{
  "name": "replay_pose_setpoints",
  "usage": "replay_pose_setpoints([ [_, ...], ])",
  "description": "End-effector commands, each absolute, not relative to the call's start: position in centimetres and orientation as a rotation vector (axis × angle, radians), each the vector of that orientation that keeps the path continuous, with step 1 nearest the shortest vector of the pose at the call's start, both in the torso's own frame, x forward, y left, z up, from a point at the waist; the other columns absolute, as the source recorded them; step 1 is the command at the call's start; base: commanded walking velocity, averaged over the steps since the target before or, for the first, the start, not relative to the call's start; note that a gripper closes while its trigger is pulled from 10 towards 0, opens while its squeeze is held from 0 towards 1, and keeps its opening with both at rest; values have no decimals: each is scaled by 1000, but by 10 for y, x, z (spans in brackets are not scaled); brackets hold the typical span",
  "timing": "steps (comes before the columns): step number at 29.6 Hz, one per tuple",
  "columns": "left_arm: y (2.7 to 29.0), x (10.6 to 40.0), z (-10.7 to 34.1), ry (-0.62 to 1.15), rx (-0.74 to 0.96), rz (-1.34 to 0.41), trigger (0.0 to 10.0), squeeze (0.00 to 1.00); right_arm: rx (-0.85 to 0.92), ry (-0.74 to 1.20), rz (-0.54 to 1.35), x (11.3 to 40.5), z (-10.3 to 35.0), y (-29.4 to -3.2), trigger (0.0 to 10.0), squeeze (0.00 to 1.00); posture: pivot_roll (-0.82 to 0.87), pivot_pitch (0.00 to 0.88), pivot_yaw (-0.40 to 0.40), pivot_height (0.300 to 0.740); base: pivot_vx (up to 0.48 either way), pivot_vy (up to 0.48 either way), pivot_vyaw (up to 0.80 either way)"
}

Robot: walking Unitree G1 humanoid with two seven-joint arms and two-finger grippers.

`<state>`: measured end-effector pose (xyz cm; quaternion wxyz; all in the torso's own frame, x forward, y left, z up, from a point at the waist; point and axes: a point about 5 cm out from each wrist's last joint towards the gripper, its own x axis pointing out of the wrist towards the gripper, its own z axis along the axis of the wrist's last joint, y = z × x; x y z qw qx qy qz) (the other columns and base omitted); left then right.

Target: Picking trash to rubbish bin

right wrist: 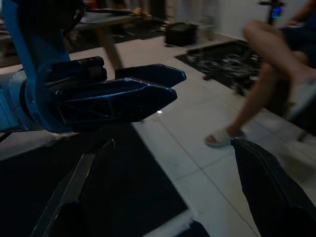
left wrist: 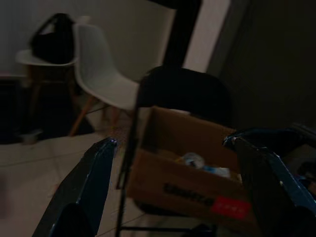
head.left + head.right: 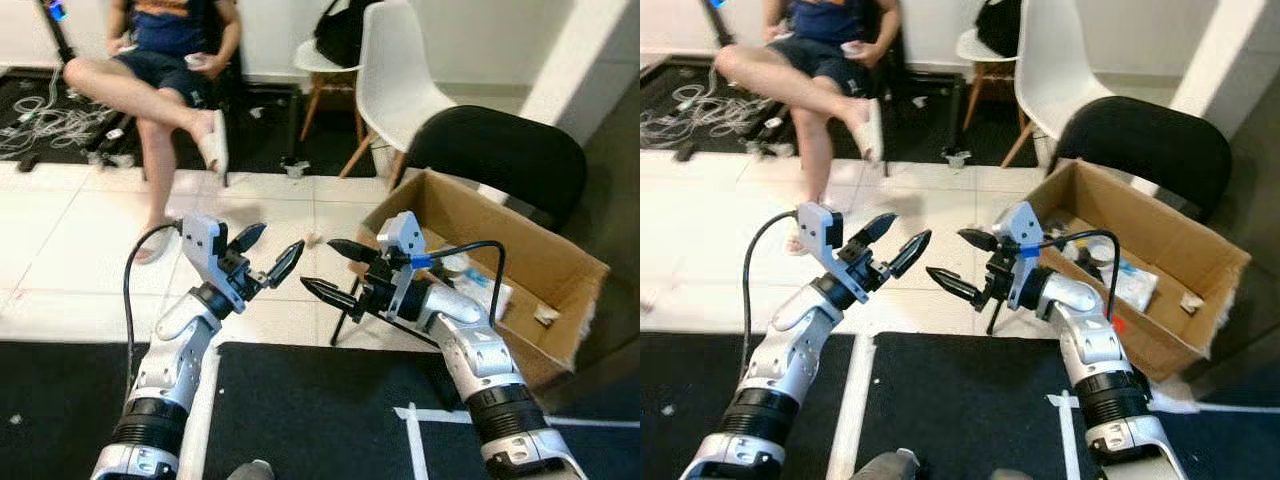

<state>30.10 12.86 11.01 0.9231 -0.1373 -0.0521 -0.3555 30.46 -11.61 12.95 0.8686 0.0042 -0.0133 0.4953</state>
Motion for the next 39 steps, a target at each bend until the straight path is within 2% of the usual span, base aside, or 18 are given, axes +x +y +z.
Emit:
replay_pose_setpoints([
  [1,128,302,110,-105,-269,-742,10000,0,2,-25,1045,305,129,-116,10000,0,32,0,-22,740,0,0,719],
  [32,129,303,110,-113,-277,-749,10000,0,6,-29,1056,306,128,-116,10000,0,27,0,-19,740,0,0,718],
  [39,129,299,114,-165,-328,-784,10000,0,15,-33,1060,305,128,-117,10000,0,25,0,-24,740,0,0,712],
])
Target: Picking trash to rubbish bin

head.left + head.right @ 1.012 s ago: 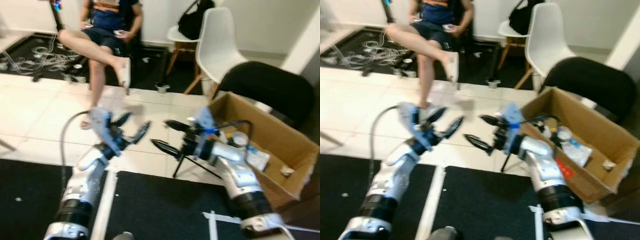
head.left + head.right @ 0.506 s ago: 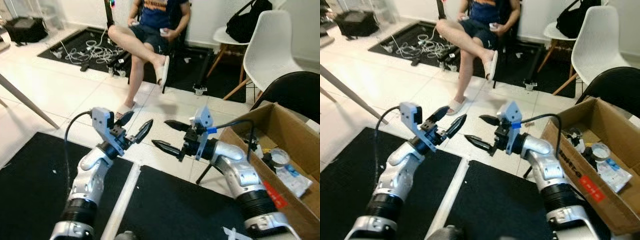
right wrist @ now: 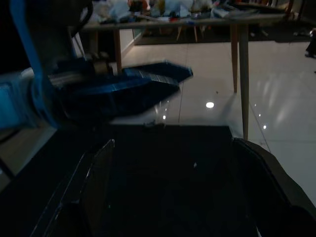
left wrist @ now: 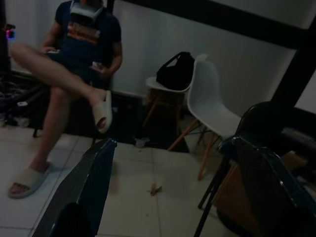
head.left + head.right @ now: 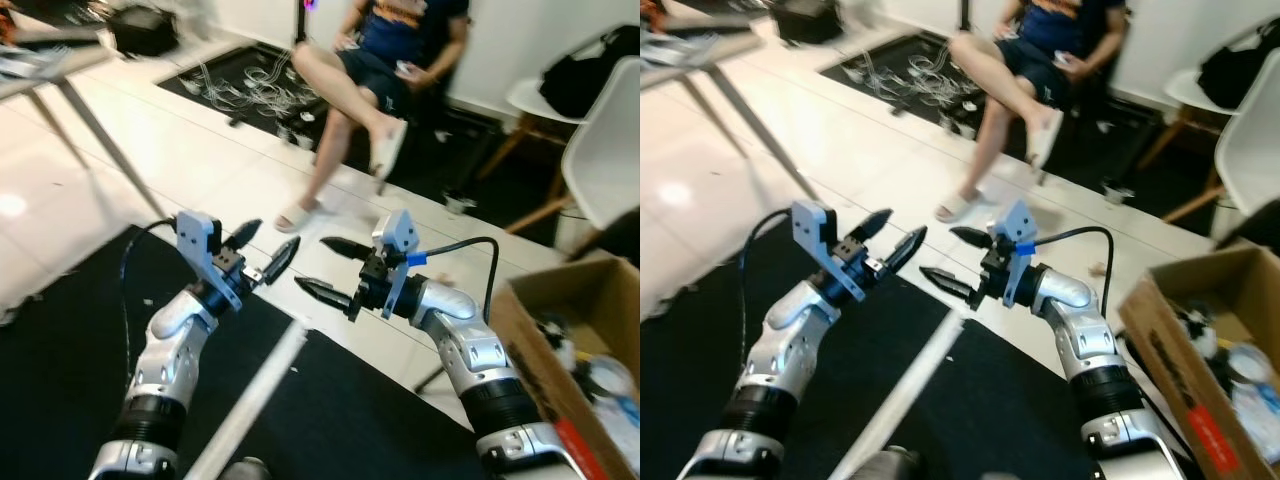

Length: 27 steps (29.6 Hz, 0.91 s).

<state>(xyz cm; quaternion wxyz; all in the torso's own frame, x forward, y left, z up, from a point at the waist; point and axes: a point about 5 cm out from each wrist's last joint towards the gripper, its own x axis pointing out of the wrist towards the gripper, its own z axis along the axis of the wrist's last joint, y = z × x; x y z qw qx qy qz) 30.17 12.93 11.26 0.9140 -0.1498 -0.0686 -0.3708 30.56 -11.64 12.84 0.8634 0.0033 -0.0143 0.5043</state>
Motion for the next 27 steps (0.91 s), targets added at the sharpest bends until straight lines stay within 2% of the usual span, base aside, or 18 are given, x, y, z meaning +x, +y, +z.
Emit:
replay_pose_setpoints([
  [1,127,293,116,-195,-364,-852,10000,0,21,-37,1062,305,128,-118,10000,0,25,0,-27,740,0,0,719],
  [2,127,293,116,-195,-364,-852,10000,0,21,-37,1062,305,128,-118,10000,0,25,0,-27,740,0,0,719],
  [6,123,272,122,-284,-449,-1030,10000,0,98,-52,1093,300,129,-123,10000,0,23,0,-31,740,0,0,714],
  [11,129,278,125,-365,-549,-898,10000,0,328,-66,1034,303,128,-133,10000,0,31,0,-44,740,0,0,689],
  [14,129,278,125,-365,-549,-898,10000,0,328,-66,1034,303,128,-133,10000,0,31,0,-44,740,0,0,688],
  [15,132,280,124,-364,-555,-849,10000,0,378,-79,991,305,128,-136,10000,0,31,0,-44,740,0,0,681],
  [18,137,281,122,-363,-576,-795,10000,0,454,-89,915,308,127,-143,10000,0,31,0,-44,740,0,0,271],
  [27,133,278,125,-358,-615,-950,10000,0,539,-103,939,307,129,-145,10000,0,32,0,-40,740,0,0,0],
])
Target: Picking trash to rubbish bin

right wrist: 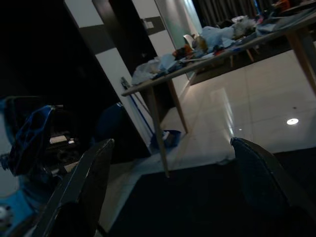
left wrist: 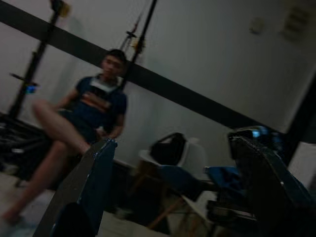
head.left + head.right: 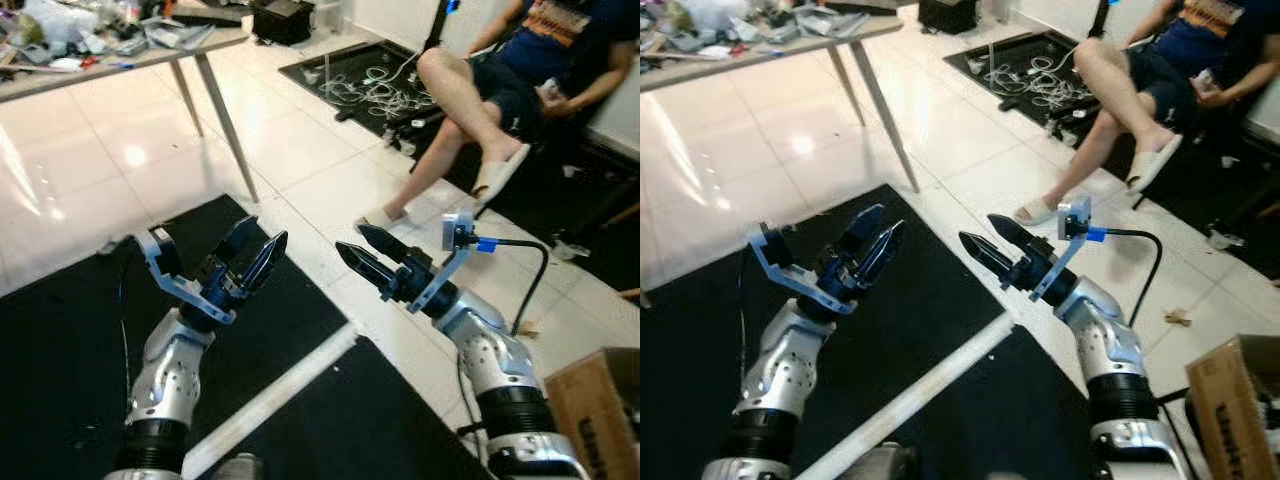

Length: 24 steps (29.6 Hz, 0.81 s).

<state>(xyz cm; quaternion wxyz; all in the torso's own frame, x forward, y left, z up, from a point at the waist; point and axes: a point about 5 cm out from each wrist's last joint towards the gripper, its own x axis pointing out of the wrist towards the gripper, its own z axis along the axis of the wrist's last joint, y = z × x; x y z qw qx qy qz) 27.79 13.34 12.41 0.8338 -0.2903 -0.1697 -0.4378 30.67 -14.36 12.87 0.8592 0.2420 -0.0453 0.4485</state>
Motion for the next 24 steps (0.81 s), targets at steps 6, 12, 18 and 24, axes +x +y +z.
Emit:
replay_pose_setpoints([
  [6,157,298,130,-427,-812,-658,10000,0,648,-172,633,325,133,-170,10000,0,31,0,-34,740,0,0,0],
  [12,162,307,119,-333,-717,-516,10000,0,606,-158,427,331,129,-183,10000,0,27,0,-30,740,0,0,0],
  [18,179,317,93,-76,-378,-184,10000,0,426,-105,236,327,121,-186,10000,0,8,0,-14,740,0,0,0],
  [24,175,315,87,17,-171,-127,10000,0,303,-51,149,324,112,-186,10000,0,10,0,-11,740,0,0,0],
])
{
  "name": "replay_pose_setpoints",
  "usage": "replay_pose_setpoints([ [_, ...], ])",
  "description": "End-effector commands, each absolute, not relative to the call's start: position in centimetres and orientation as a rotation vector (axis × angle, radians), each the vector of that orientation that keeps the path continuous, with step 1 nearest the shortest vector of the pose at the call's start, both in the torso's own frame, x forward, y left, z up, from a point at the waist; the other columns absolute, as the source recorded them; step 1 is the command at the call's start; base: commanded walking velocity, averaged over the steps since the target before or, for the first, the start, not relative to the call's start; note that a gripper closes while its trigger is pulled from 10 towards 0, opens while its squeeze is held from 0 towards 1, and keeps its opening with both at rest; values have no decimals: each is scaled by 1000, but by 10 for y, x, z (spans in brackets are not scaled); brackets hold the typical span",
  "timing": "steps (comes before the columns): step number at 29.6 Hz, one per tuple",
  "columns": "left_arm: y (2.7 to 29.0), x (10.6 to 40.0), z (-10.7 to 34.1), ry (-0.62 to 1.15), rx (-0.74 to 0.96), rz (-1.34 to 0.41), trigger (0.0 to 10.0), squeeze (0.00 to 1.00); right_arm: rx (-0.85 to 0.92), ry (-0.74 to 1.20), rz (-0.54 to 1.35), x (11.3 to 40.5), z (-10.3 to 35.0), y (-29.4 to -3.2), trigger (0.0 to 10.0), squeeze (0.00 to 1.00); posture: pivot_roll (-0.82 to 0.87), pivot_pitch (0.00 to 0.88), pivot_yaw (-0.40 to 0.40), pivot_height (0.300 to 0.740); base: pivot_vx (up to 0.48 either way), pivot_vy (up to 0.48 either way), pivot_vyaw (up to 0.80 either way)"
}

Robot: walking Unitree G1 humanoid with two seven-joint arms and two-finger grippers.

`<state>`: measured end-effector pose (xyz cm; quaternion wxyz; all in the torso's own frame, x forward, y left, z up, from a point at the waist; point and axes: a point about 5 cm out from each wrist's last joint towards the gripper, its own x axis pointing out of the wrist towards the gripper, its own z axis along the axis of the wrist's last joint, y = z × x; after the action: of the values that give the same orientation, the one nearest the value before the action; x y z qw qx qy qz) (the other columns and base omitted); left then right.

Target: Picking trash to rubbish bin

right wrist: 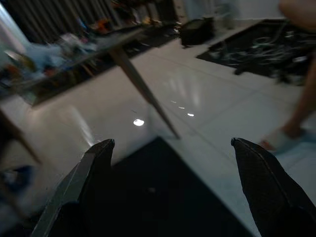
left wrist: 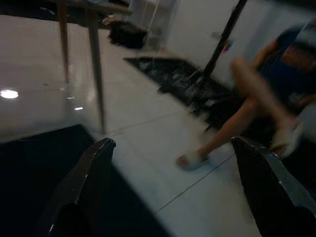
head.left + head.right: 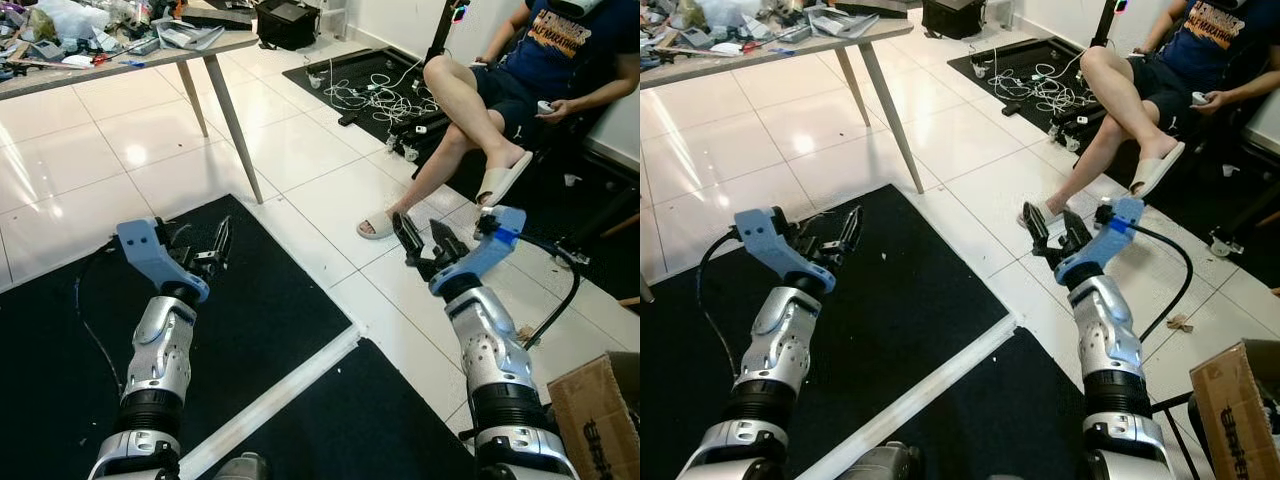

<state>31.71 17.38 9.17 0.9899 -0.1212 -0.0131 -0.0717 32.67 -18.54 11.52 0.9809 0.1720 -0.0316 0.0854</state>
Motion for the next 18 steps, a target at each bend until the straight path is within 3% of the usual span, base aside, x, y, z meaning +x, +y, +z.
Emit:
replay_pose_setpoints([
  [1,175,315,87,17,-171,-127,10000,0,303,-51,149,324,112,-186,10000,0,10,0,-11,740,0,0,0],
  [9,173,307,77,36,-188,-119,10000,0,210,-74,176,324,113,-183,10000,0,7,0,-9,740,0,0,0],
  [18,173,282,71,39,-163,-106,10000,0,135,-85,281,297,107,-176,10000,0,10,0,-14,740,0,0,0],
])
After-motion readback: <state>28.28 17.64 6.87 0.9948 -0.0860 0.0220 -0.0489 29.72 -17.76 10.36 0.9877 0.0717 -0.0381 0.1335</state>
